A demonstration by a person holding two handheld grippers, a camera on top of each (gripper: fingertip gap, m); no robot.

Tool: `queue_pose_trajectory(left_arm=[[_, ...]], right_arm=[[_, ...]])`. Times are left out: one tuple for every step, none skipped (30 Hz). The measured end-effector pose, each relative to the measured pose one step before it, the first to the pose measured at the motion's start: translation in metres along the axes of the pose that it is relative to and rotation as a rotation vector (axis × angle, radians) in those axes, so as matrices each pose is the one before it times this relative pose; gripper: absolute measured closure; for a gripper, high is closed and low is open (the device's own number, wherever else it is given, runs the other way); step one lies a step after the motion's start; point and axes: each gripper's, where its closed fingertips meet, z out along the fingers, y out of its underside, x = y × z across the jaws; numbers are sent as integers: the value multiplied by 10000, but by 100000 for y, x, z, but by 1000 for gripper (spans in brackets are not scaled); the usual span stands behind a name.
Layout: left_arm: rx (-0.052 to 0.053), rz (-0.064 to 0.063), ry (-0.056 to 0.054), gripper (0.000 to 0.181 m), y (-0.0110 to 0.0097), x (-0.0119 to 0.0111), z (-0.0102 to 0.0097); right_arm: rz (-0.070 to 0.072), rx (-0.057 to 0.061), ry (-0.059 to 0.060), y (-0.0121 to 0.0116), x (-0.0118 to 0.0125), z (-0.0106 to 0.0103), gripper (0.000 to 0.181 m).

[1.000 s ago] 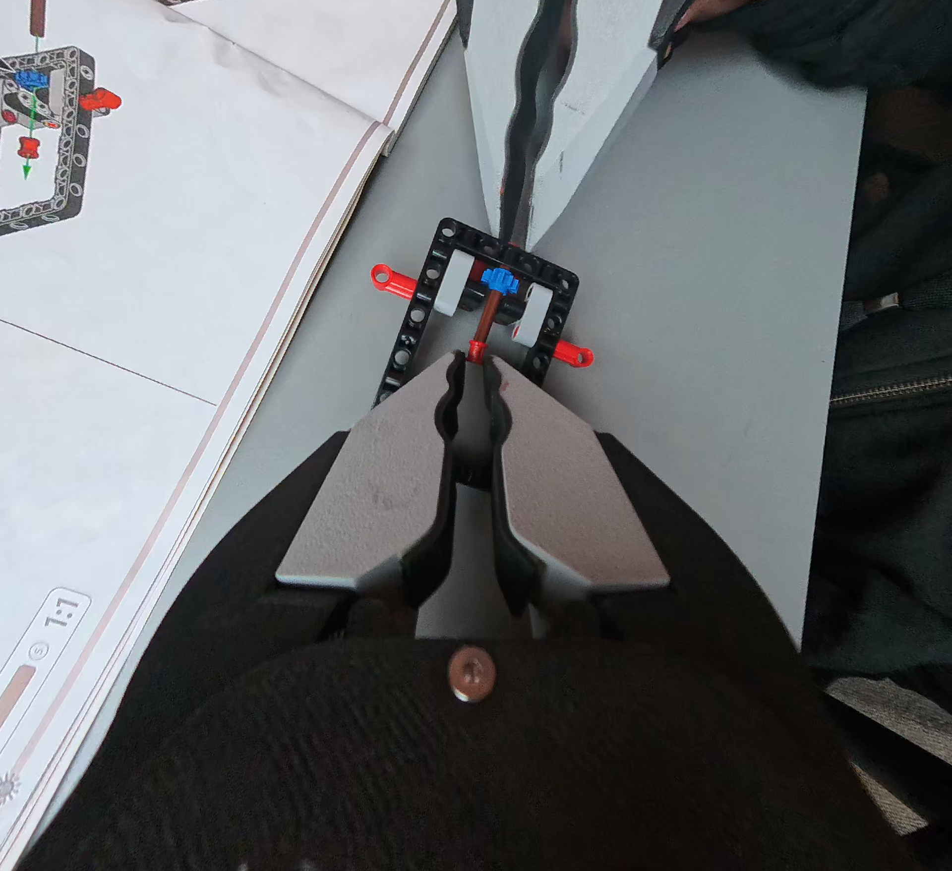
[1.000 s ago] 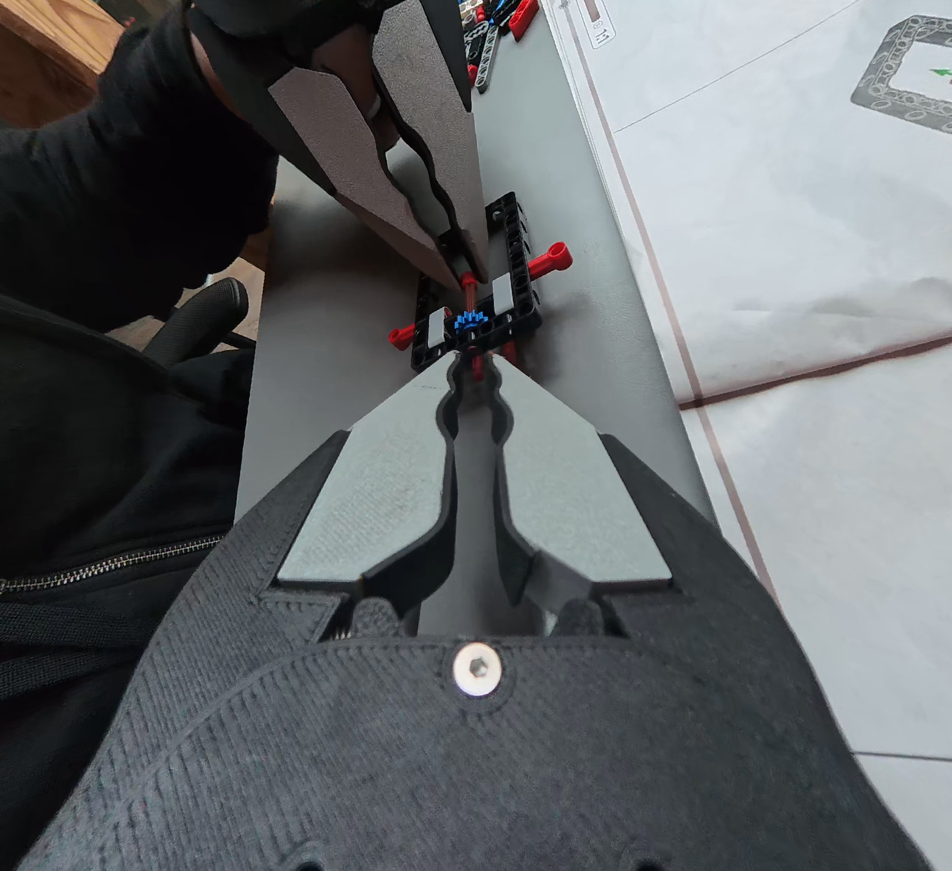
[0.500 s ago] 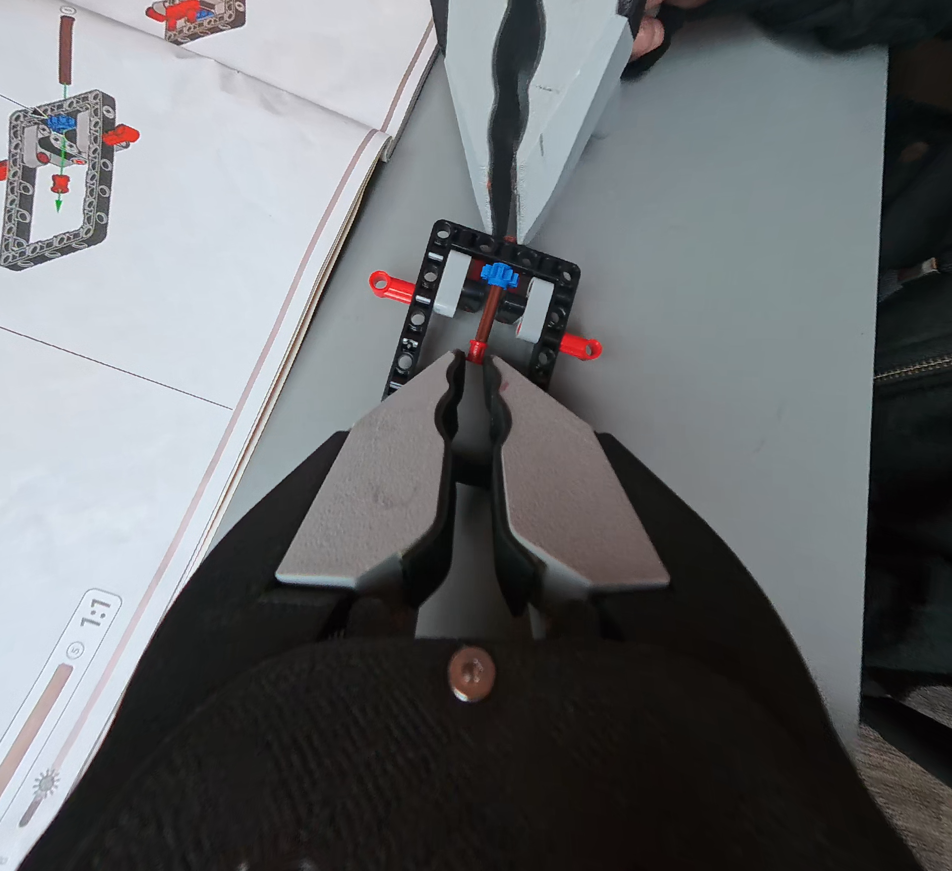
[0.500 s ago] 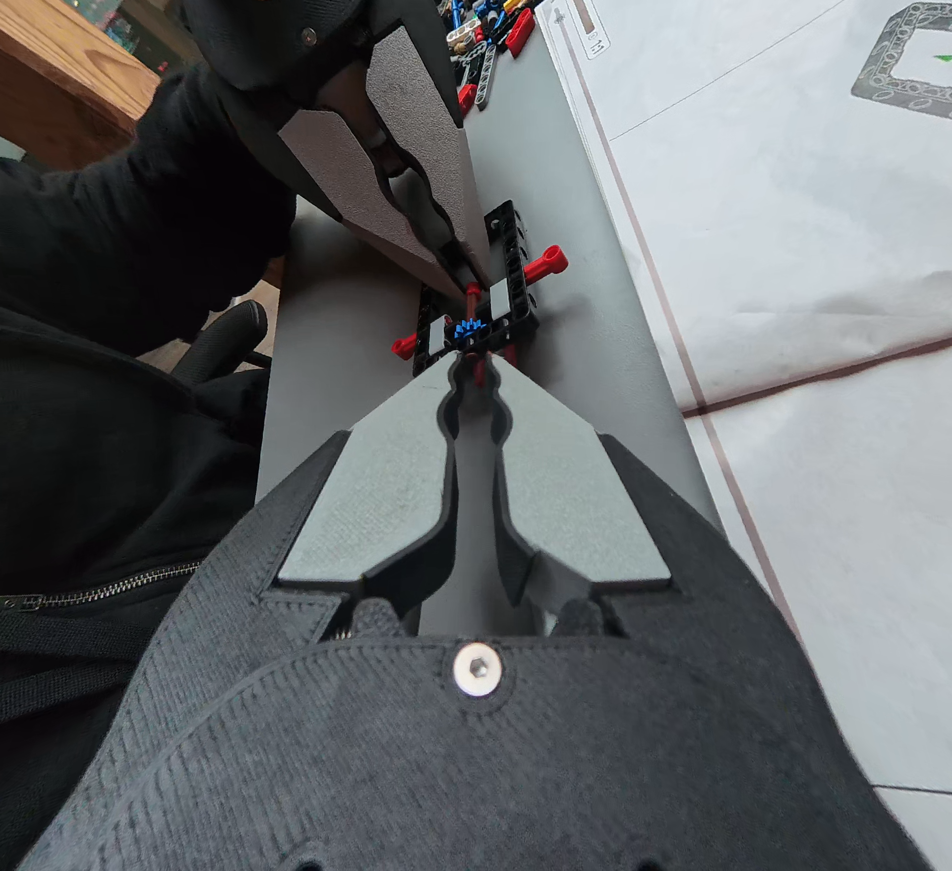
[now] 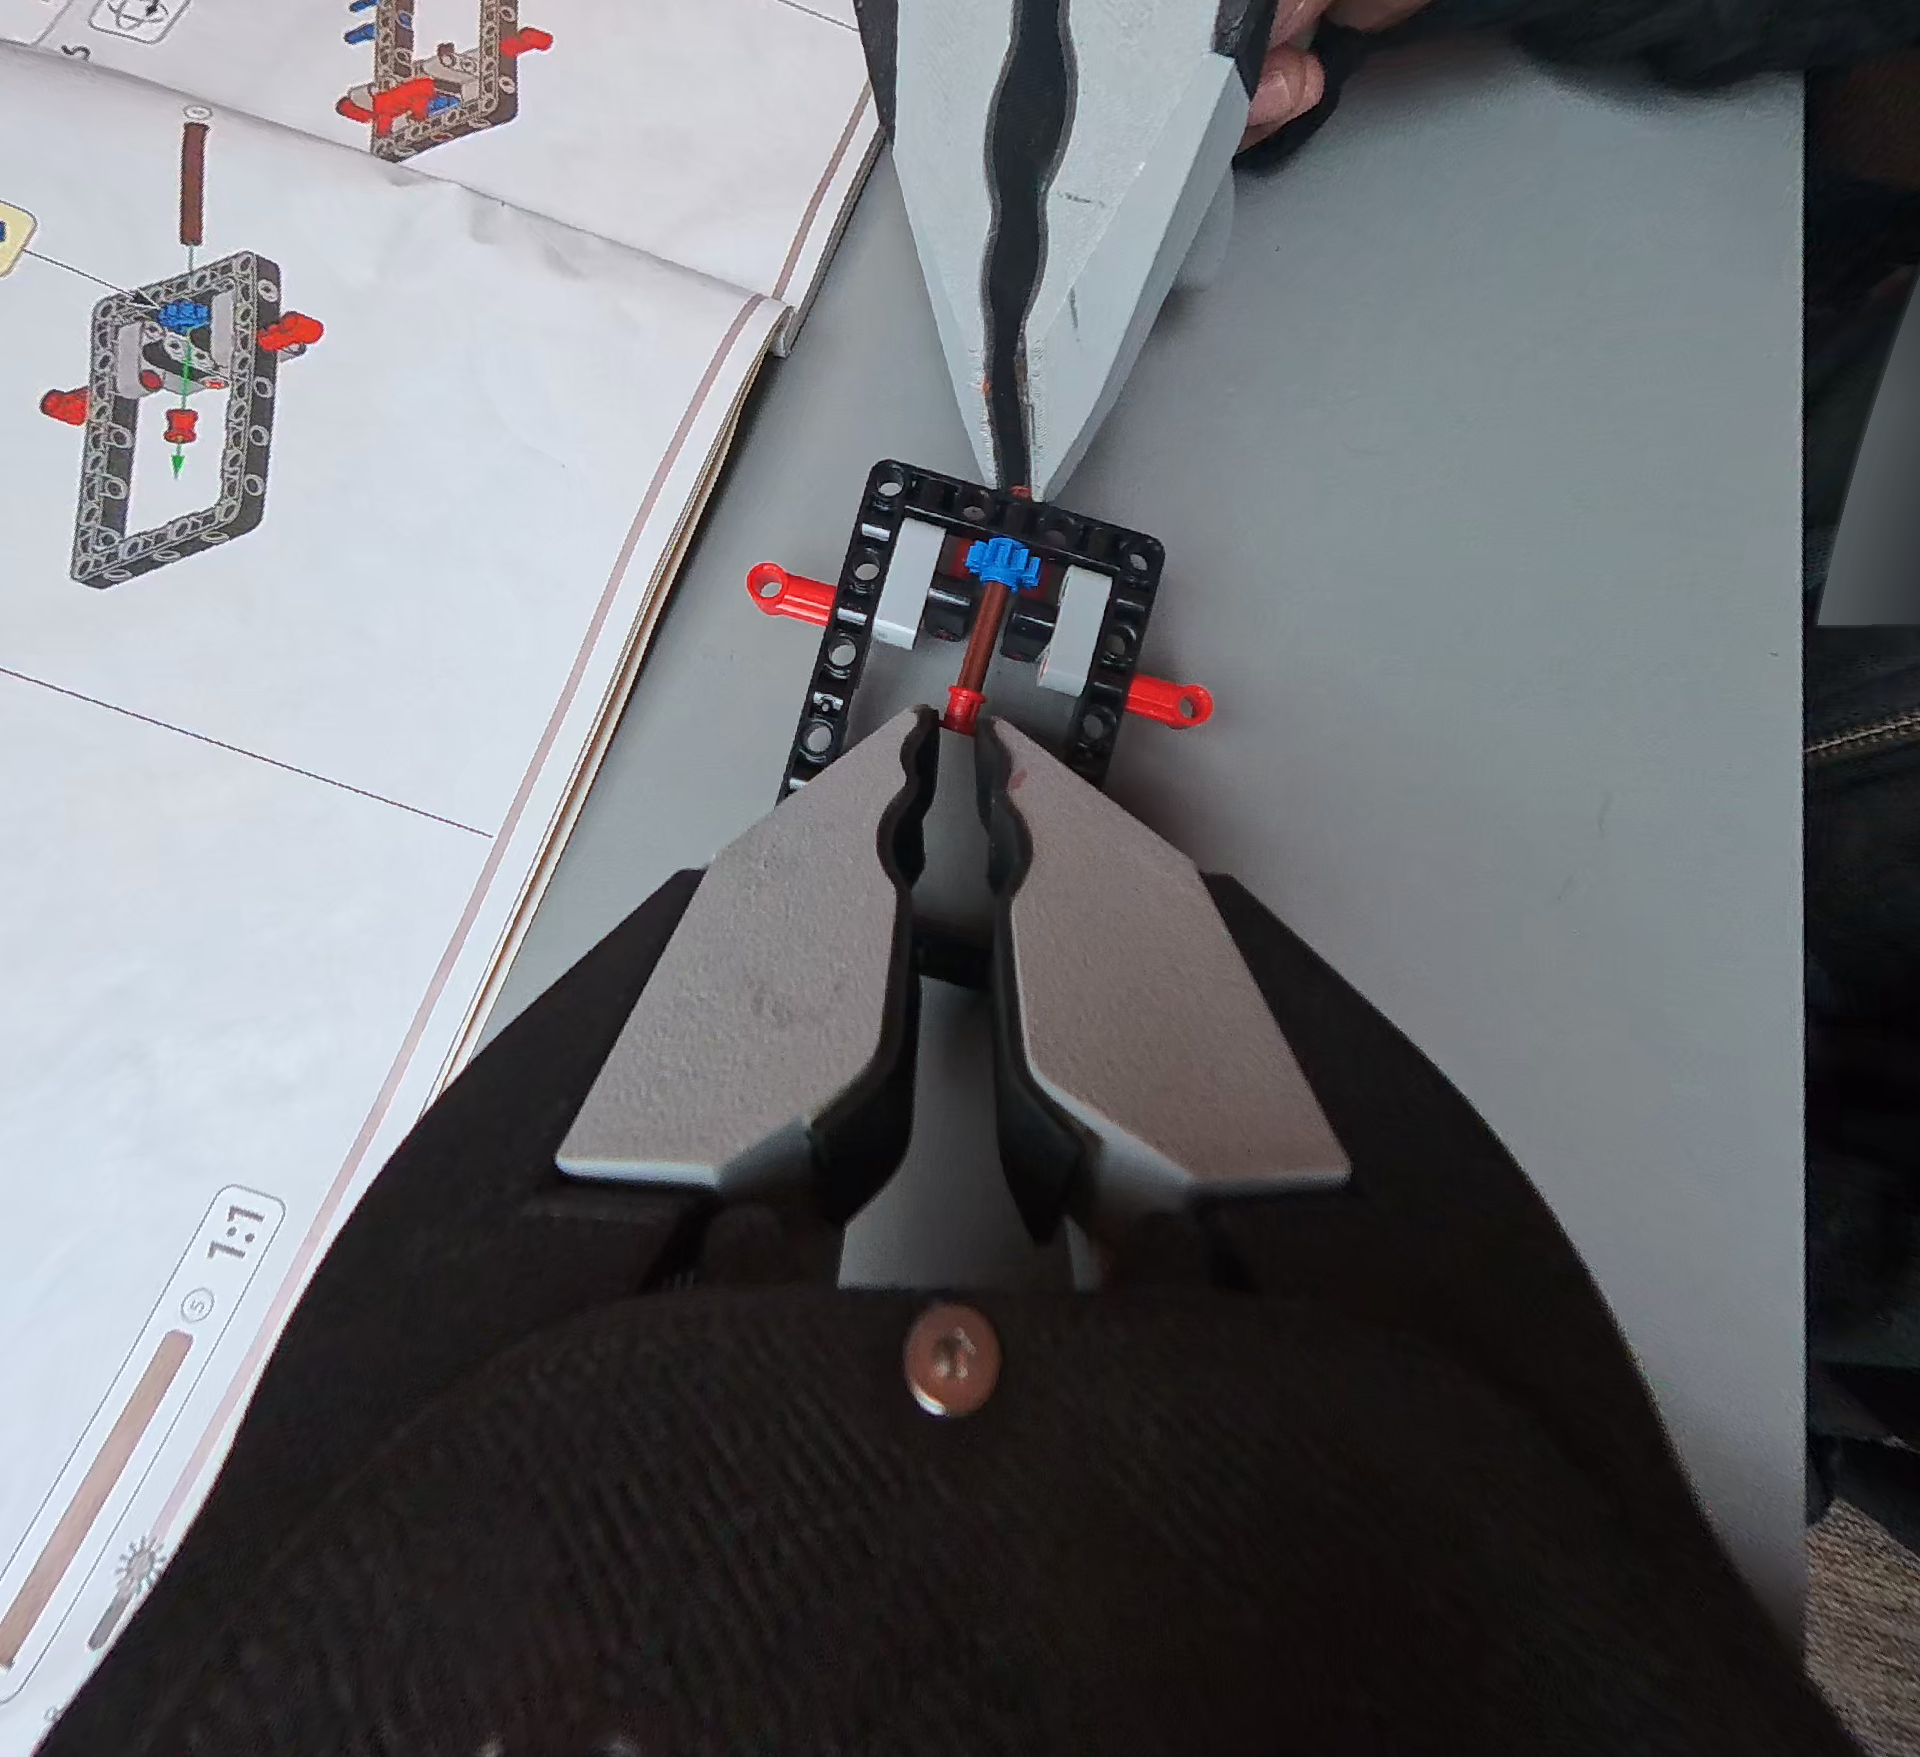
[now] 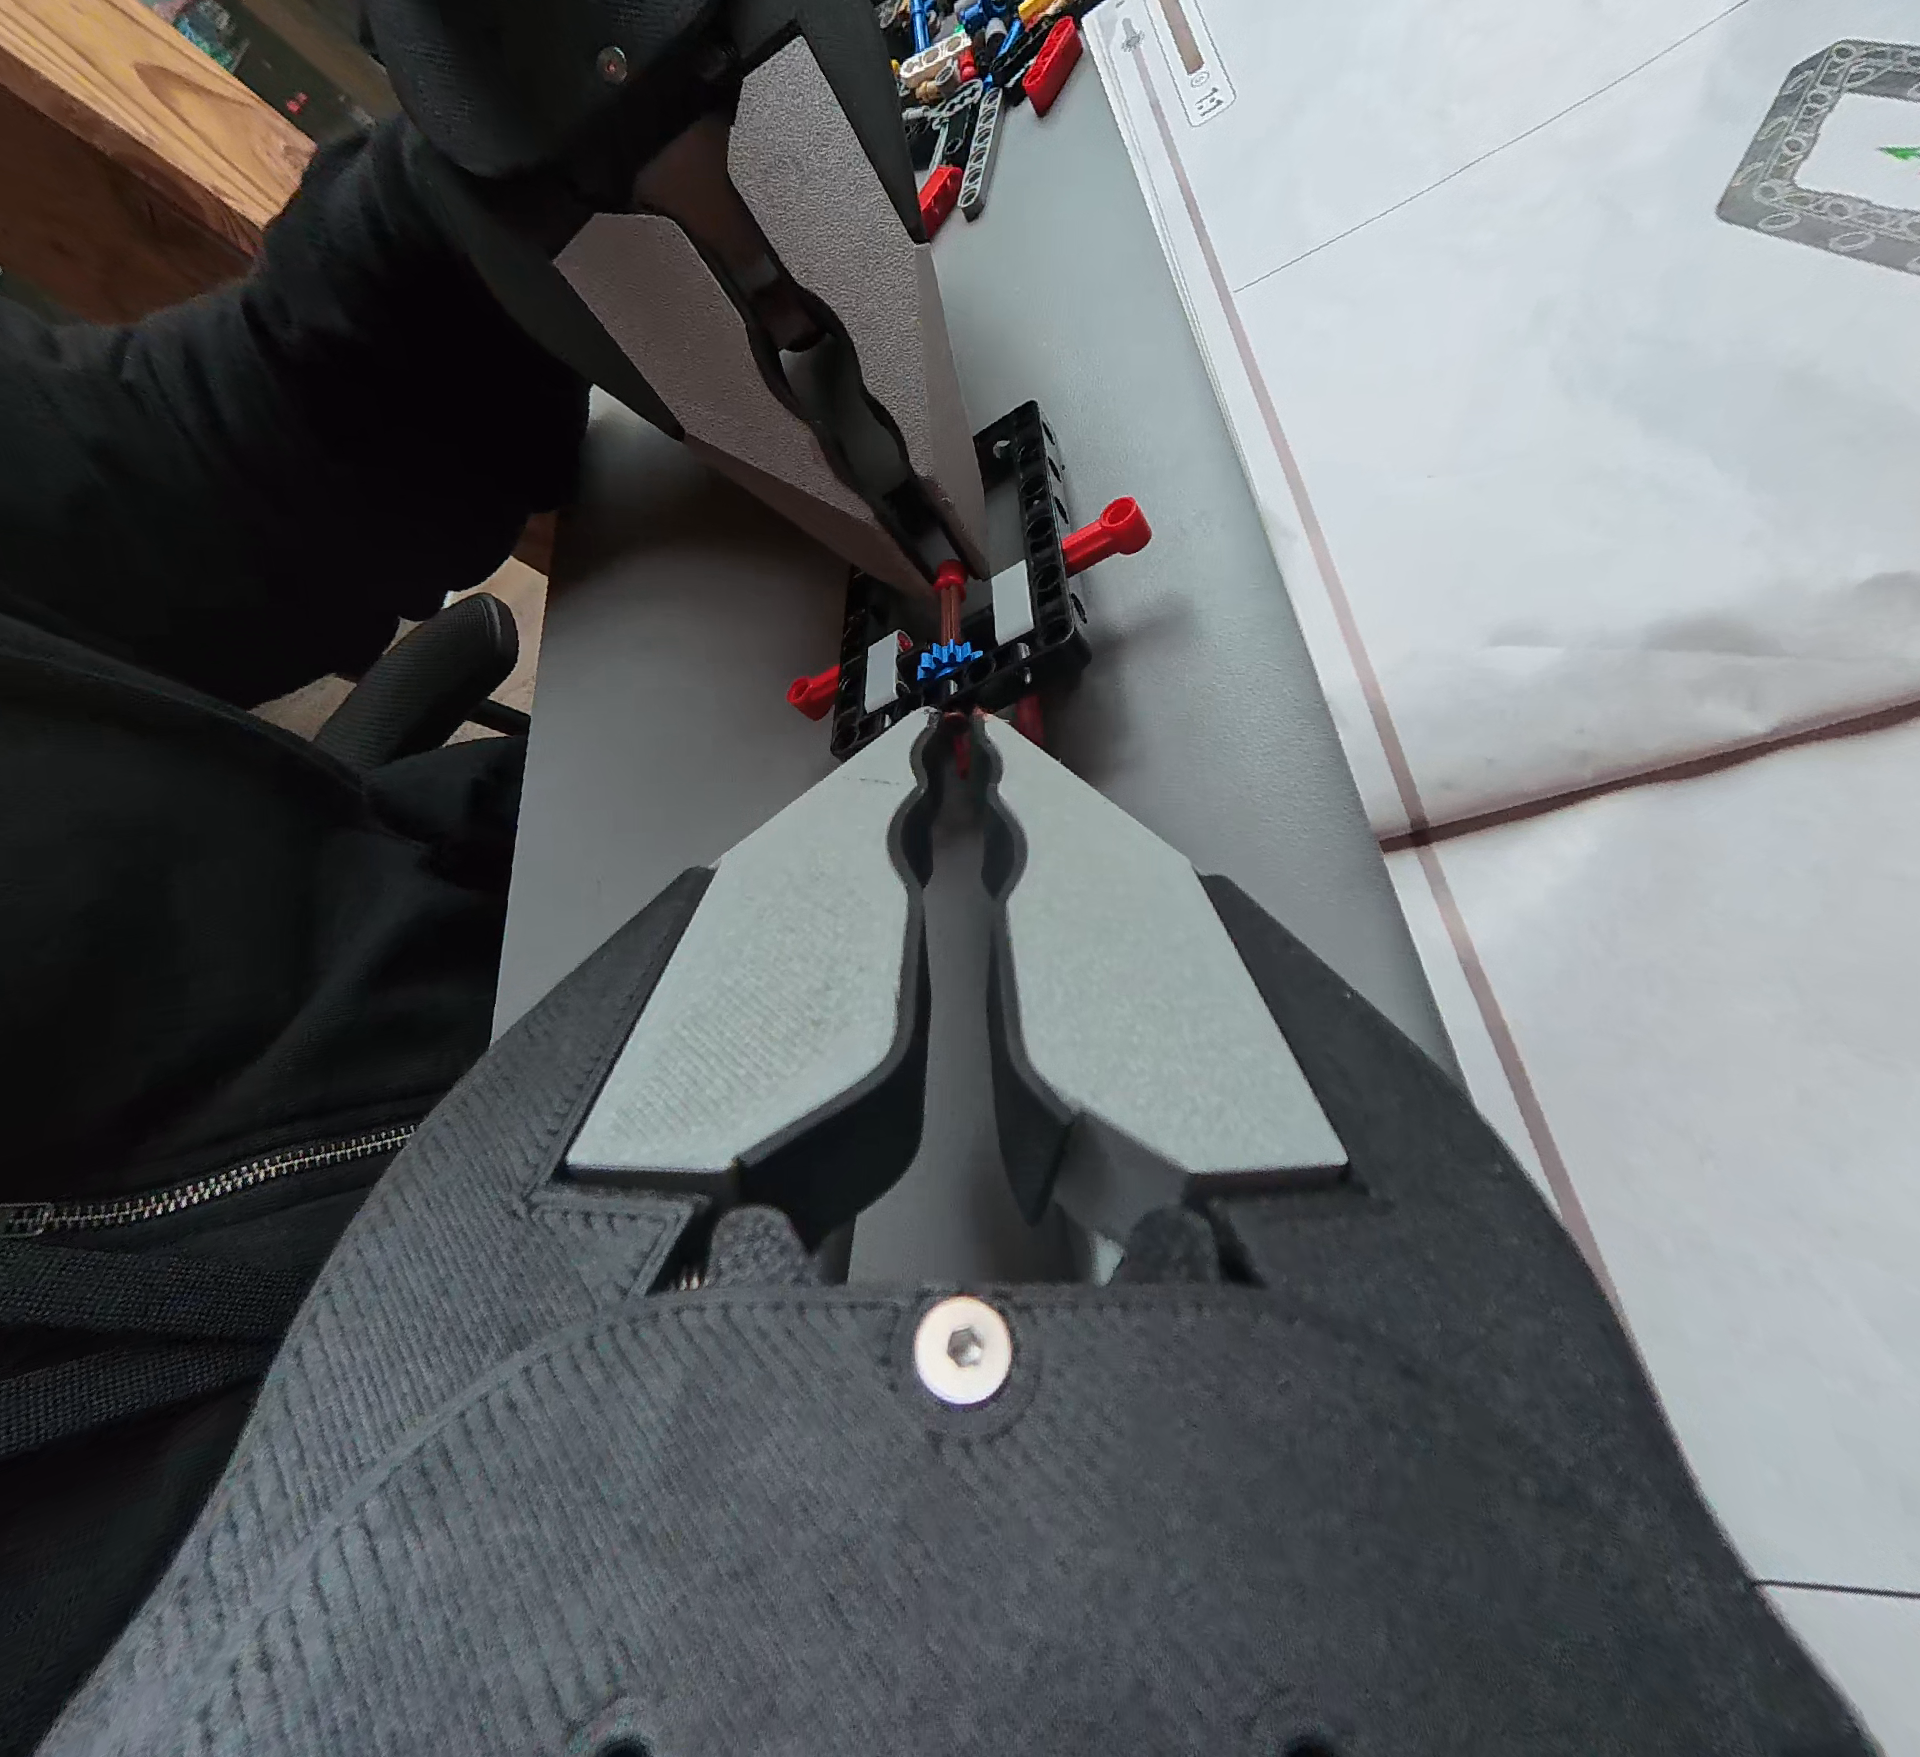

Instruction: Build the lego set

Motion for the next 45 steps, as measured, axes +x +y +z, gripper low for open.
queue_pose_trajectory(left_arm=[[3, 43, -15, 176, 13, 3, 7], [10, 49, -29, 176, 3, -13, -1], [14, 51, -48, 176, -11, -41, -5], [12, 40, -33, 176, -18, -25, -13], [8, 49, -33, 176, -13, -31, -16], [8, 66, -42, 176, -5, -21, -6], [-2, 63, -32, 176, -5, 6, 2], [-15, 61, -30, 176, 11, 12, 10], [-13, 61, -42, 176, 1, -5, 4], [-22, 61, -34, 176, 10, 15, 1], [-34, 67, -44, 176, 11, 12, -5], [-40, 61, -64, 176, 5, -17, -11], [-61, 51, -50, 176, 33, 5, 3], [-66, 56, -61, 176, 38, -14, -1], [-44, 76, -88, 176, 14, -46, 6], [-29, 88, -110, 176, 3, -73, 3], [-28, 99, -105, 177, 15, -55, 1], [-9, 81, -102, 177, 4, -55, -4], [-55, 37, -41, 177, 79, -4, 26], [-42, 13, -34, 177, 53, 4, 43], [7, 20, -19, 177, 6, 7, 0], [30, 30, 25, 177, -38, 59, -15], [-9, 78, -50, 177, 9, -39, -9], [15, 137, -79, 177, -2, -29, 4], [2, 106, -67, 177, 17, -29, 23], [-21, 90, -29, 177, 32, 17, 25], [-27, 64, -23, 177, 24, 14, 11], [-34, 4, -42, 177, 11, -43, -4], [-43, 20, -42, 177, 27, -18, -5], [-23, 26, -39, 177, 4, 2, 1], [-64, -11, -39, 177, -5, 29, -35], [-121, 0, -72, 177, 19, 22, -31], [-202, -21, -103, 177, 49, 37, -23], [-233, -88, -124, 177, 49, 0, -31], [-287, -204, -58, 177, 75, 47, -30], [-277, -120, -76, 177, 18, 30, -63], [-167, -43, -154, 177, -75, -21, -71], [-214, -209, -119, 177, 11, 3, -15], [-318, -187, -28, 177, 102, 70, -5], [-138, 4, -142, 177, 9, -34, -47], [-101, -125, -65, 177, 10, -1, -33], [-113, -127, 15, 177, 36, 46, -16], [11, 79, -91, 177, -27, -65, 22], [65, 187, -120, 177, -62, -91, 63], [52, 302, -123, 177, -39, -61, 95]], right_arm=[[-25, 0, 34, -10, 16, 7, 180], [-32, -9, 30, -4, 3, 3, 181], [-27, -7, 26, 6, 2, -4, 181], [-15, -5, 13, -4, -4, 7, 181], [-7, -7, 3, 12, -6, 8, 181], [-9, -2, 7, 3, 0, -5, 181], [-6, 5, 10, -6, 8, -7, 181], [-6, 2, 8, -9, 2, 3, 181], [-8, 5, 17, -6, 13, 0, 181], [-5, 2, 13, -8, 2, 10, 181], [1, -5, -8, 9, -26, 10, 181], [7, 0, -11, 8, -30, 18, 181], [6, 6, -10, -6, -24, 28, 181], [6, 3, -11, -8, -28, 38, 181], [5, -4, -3, 1, -18, 16, 181], [-16, -1, 12, -8, -11, 33, 181], [-37, -16, 9, 9, -37, 27, 181], [-42, -26, 22, 11, -38, 41, 180], [-70, 6, 51, -20, -21, 26, 181], [-72, -20, 28, -6, -39, 25, 181], [-32, -26, 37, -22, 4, 15, 181], [-24, 33, 86, -74, 98, -19, 181], [-20, -9, 24, -14, 31, 8, 181], [-22, -74, -59, 73, -81, 26, 181], [-48, -24, -9, 24, -32, 29, 181], [-37, 8, 27, -15, -7, 1, 181], [-21, -21, 5, 4, -34, 15, 181], [-3, 5, 13, -14, 8, 5, 181], [11, 29, 23, -27, 39, 6, 181], [19, -9, 3, -1, 0, 5, 181], [-12, -24, 45, 8, 14, -5, 181], [-60, -7, 118, -29, 49, -20, 181], [-123, -24, 133, -10, 7, 8, 181], [-142, -45, 125, -4, -11, 15, 181], [-137, -27, 139, -19, 22, 10, 181], [-131, -21, 131, -17, -2, 16, 181], [-116, -46, 78, 10, -56, 36, 181], [-101, -29, 73, -1, -41, 57, 181], [-84, -6, 64, -29, -62, 43, 181], [-63, -40, 48, 20, -43, 29, 181], [-37, -21, 47, 3, 8, 2, 181], [7, 10, -1, -8, -19, 7, 181], [31, -8, -57, 22, -57, 23, 181], [20, -15, -60, 48, -6, 1, 181], [19, 5, -67, 14, 6, -8, 181]])
